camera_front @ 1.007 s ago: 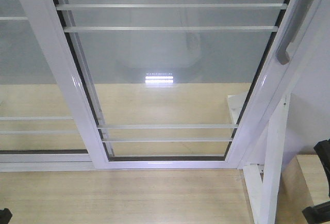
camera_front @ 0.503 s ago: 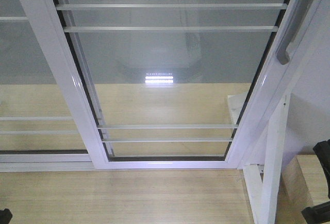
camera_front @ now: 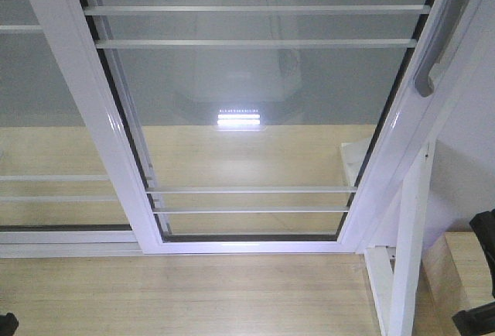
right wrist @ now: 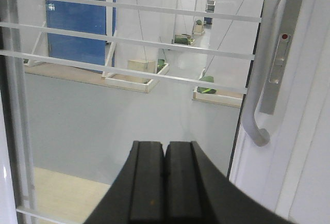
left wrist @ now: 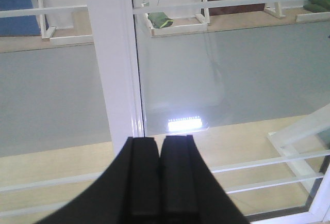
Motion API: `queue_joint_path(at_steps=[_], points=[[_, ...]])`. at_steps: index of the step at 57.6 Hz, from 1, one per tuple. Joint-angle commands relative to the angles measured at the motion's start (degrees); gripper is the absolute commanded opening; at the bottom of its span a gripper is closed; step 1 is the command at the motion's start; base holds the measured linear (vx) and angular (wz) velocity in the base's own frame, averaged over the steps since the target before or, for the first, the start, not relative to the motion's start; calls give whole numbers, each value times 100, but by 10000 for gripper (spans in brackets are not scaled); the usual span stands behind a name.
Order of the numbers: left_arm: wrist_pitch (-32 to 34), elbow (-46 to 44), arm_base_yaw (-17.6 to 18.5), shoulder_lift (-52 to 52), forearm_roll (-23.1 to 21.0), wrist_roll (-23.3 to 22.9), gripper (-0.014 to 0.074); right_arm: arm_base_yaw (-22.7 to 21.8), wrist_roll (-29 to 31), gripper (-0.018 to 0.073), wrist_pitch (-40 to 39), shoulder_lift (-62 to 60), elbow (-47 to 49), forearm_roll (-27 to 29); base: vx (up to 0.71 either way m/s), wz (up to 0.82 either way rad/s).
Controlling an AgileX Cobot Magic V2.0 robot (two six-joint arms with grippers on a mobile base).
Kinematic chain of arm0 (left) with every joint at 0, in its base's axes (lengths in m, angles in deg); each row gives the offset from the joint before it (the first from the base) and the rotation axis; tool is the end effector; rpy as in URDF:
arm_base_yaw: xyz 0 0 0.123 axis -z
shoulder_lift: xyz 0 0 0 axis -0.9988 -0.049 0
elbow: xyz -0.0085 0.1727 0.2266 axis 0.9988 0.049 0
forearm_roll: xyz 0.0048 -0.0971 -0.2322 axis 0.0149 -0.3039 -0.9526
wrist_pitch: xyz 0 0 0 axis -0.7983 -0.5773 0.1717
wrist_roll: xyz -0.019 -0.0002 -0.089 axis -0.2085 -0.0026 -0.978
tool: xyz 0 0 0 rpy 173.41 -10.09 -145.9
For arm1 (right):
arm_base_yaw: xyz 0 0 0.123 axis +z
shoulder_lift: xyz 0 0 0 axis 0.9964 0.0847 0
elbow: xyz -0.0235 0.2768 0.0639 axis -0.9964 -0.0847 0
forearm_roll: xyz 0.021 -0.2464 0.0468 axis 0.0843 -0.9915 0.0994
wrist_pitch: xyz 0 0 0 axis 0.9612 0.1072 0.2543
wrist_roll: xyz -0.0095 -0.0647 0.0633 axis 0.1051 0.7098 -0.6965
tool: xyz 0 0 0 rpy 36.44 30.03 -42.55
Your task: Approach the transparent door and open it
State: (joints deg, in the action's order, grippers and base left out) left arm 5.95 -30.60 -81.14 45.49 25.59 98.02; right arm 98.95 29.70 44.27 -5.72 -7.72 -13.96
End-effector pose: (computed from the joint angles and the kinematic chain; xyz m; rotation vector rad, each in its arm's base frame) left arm 0.0543 -0.0095 0.1785 0.1443 1.7706 -0.0960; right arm 0.0553 0.0138 0.1963 -0.2430 1.5606 0.1372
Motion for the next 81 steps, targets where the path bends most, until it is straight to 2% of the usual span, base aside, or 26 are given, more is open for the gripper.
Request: queue_joint_path(at_steps=[1, 34, 51, 81], points=[[444, 78, 30, 27, -58, -7, 3, 1, 20, -6, -480, 42, -2, -20, 0, 0], [444, 78, 30, 27, 41, 63, 3, 1, 20, -6, -475, 42, -2, -20, 0, 0], [1089, 78, 30, 27, 97, 79, 3, 1, 20, -6, -475, 42, -2, -20, 0, 0], [1540, 78, 30, 27, 97, 79, 3, 1, 20, -6, -475, 42, -2, -20, 0, 0]])
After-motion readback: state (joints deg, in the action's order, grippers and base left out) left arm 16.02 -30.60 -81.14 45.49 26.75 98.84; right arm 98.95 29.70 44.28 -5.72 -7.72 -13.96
